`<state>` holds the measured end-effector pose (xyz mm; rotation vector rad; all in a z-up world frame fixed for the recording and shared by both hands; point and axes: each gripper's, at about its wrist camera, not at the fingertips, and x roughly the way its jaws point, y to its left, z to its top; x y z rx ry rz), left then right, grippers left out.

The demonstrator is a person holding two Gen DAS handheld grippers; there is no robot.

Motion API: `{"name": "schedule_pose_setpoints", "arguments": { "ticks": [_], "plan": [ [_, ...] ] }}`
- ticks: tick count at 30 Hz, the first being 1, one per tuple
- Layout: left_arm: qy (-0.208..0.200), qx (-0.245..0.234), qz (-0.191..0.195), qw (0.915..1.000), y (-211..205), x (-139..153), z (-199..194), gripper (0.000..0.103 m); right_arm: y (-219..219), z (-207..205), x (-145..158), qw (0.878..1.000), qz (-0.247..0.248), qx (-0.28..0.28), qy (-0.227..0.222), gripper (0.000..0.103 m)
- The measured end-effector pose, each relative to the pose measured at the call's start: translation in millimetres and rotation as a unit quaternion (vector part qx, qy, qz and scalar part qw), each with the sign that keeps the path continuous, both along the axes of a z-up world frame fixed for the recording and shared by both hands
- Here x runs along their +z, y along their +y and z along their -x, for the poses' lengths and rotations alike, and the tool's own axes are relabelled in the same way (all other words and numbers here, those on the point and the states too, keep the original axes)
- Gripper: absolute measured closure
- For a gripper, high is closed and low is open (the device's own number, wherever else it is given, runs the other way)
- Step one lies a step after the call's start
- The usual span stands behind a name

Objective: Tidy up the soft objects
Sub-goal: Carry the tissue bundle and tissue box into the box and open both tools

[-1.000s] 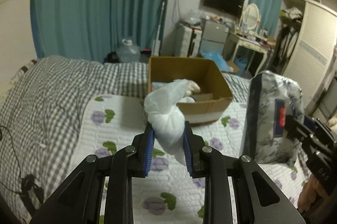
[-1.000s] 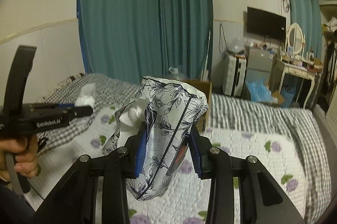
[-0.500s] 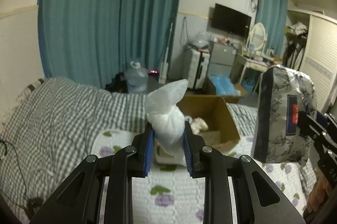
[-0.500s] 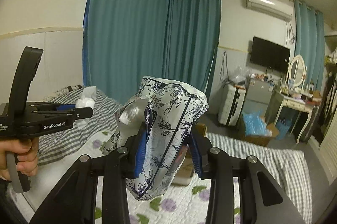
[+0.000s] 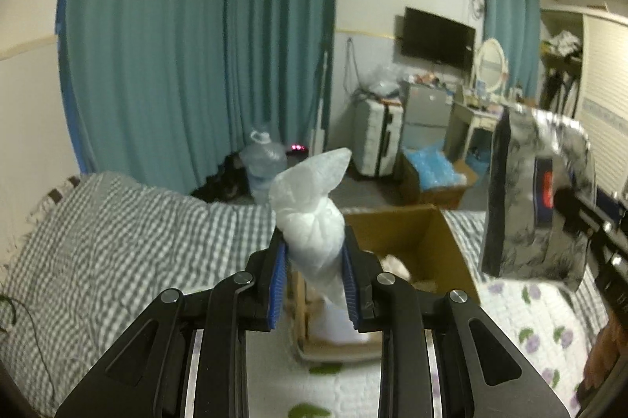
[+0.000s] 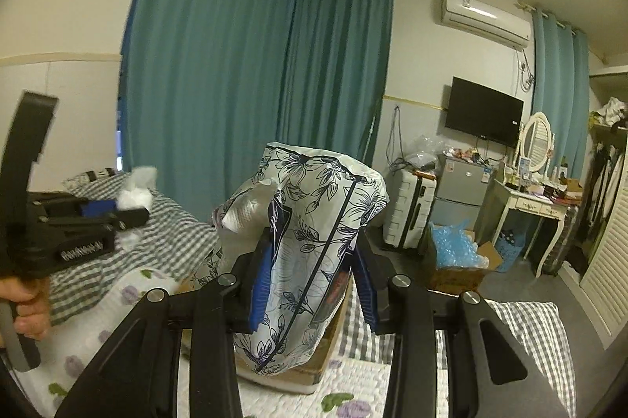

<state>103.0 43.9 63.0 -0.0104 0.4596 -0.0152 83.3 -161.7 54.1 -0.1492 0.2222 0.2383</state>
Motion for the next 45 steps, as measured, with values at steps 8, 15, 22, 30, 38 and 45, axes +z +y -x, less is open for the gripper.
{"name": "schedule_pose_setpoints", "arguments": {
  "ticks": [8, 15, 22, 30, 38, 45],
  "plan": [
    [-0.019, 0.004, -0.027, 0.9995, -13.4, -8.7, -37.6, 0.078, 3.0, -51.8, -17.0, 1.000, -0.003, -0.010, 0.025, 0.066],
    [-0.007, -0.003, -0.058, 0.9983, -28.2, -32.8, -72.0, 0.078, 2.0, -91.8, -39.4, 0.999, -0.003, -0.015, 0.049, 0.065],
    [0.019, -0.009, -0.101, 0.9947, -42.2, -63.3, -96.0, 0.078, 10.8, -129.1, -77.1, 0.995, 0.008, -0.017, 0.096, 0.065],
    [0.083, -0.023, -0.099, 0.9914, -52.1, -93.6, -117.0, 0.073, 23.3, -146.8, -109.9, 0.989, 0.037, -0.011, 0.140, 0.064],
    [0.139, -0.032, -0.071, 0.9873, -49.5, -116.0, -125.0, 0.067, 26.5, -147.9, -131.8, 0.986, 0.050, -0.001, 0.162, 0.043],
    [0.087, -0.024, -0.073, 0.9933, -50.7, -97.9, -110.3, 0.031, 26.5, -133.0, -114.2, 0.990, 0.051, -0.007, 0.130, 0.033]
  ]
}}
